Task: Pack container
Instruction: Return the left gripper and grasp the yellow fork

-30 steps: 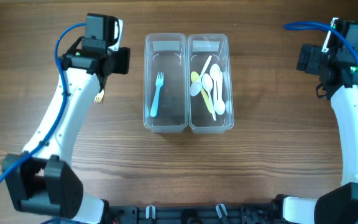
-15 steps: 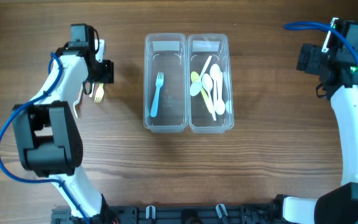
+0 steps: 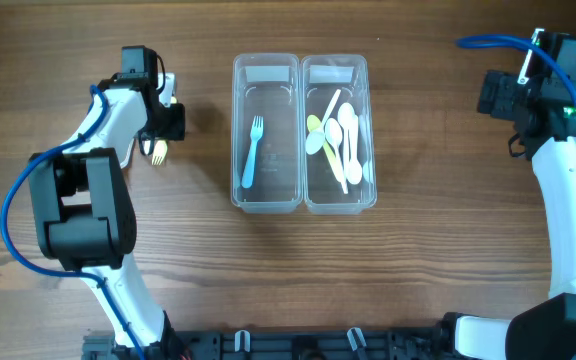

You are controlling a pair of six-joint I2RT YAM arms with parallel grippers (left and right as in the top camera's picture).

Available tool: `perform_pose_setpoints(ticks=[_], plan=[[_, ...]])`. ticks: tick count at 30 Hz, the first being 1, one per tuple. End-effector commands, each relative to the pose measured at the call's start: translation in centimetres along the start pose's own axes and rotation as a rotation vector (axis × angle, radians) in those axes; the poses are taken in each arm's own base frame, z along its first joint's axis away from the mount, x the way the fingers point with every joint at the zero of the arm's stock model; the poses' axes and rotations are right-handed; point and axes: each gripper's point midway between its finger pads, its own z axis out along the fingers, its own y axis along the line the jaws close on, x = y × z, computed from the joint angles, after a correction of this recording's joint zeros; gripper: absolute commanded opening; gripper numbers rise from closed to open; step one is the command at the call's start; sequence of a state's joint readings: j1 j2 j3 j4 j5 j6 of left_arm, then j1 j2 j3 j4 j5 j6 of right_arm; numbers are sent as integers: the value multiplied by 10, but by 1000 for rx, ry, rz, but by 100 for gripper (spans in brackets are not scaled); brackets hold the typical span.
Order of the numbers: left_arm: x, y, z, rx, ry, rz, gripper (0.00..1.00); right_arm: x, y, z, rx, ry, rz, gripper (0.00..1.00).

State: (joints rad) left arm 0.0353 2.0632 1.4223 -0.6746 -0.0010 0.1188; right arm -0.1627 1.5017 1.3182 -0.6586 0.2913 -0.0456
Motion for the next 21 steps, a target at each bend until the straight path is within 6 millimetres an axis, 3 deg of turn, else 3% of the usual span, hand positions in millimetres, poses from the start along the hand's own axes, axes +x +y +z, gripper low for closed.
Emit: perform_pose_setpoints(ticks=[1, 6, 7, 9, 11, 17, 21], plan=[[7, 0, 16, 19, 34, -4, 47, -4, 1, -2, -5, -11, 21, 100], [17, -1, 33, 22, 77, -4, 47, -4, 1, -2, -5, -10, 22, 100], [18, -1, 34, 22, 78, -4, 43, -4, 1, -2, -5, -11, 22, 100], [18, -1, 34, 22, 79, -4, 16, -4, 1, -2, -5, -10, 22, 100], [20, -3, 33, 30, 89, -3, 4, -4, 1, -2, -5, -11, 22, 100], [22, -23, 22, 148, 96, -11, 4, -4, 1, -2, -5, -10, 22, 100], [0, -24, -12, 153, 7, -60, 4, -4, 1, -2, -5, -11, 22, 100]])
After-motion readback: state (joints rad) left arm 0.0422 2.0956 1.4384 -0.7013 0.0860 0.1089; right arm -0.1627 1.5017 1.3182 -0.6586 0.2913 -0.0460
